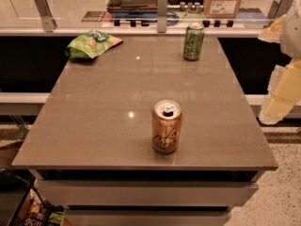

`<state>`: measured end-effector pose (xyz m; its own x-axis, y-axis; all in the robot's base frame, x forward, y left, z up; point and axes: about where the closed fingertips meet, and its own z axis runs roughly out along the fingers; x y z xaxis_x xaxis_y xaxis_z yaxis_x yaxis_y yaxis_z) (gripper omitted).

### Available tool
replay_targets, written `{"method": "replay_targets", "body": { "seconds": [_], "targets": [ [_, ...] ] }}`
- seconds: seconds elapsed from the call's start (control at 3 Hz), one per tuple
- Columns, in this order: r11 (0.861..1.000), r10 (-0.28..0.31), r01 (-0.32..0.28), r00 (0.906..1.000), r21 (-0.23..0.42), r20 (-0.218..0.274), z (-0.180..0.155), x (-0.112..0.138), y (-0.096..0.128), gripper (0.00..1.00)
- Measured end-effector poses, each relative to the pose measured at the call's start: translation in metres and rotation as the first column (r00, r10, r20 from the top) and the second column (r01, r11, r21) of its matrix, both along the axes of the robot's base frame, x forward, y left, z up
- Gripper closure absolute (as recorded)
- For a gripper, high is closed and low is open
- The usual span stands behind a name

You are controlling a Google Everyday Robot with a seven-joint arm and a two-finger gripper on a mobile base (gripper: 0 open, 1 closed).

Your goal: Move orange can near green rice chip bag

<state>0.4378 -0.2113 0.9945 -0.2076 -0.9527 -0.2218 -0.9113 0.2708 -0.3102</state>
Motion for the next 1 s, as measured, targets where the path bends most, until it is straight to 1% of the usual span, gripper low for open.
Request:
{"method": "replay_targets", "body": {
  "seconds": [0.33,0.67,1.0],
  "targets": [
    [1.000,0.000,0.000,1.0000,0.000,0.000,0.000,0.000,0.000,0.00],
    [0.997,0.026,-0.026,0.9997,0.068,0.000,-0.009,-0.003,0.009,0.00],
    [0.979,0.072,-0.073,0.9973,0.190,0.009,-0.027,-0.010,0.030,0.00]
  ]
}}
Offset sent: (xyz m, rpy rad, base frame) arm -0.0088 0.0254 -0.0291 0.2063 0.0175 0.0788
